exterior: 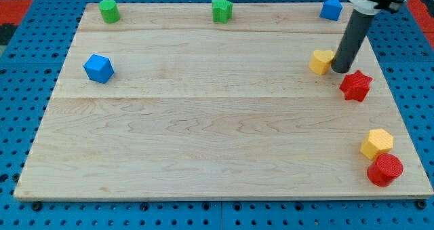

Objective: Push the red star to the top of the yellow hexagon

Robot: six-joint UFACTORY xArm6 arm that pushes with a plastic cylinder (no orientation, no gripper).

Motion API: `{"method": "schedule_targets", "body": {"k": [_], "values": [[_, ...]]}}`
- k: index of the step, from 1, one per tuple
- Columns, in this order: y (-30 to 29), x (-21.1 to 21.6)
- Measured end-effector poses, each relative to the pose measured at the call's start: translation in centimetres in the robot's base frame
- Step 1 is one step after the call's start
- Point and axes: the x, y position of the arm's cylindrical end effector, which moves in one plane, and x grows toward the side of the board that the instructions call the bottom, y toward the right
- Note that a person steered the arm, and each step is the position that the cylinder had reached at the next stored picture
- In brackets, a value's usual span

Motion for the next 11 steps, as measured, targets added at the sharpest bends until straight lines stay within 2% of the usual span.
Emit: {"method": "schedule_targets", "body": {"k": [4, 9, 10, 11], "values": [[4.4, 2.3], [3.0, 8.6], [2.5, 8.6], [1.8, 6.0]]}}
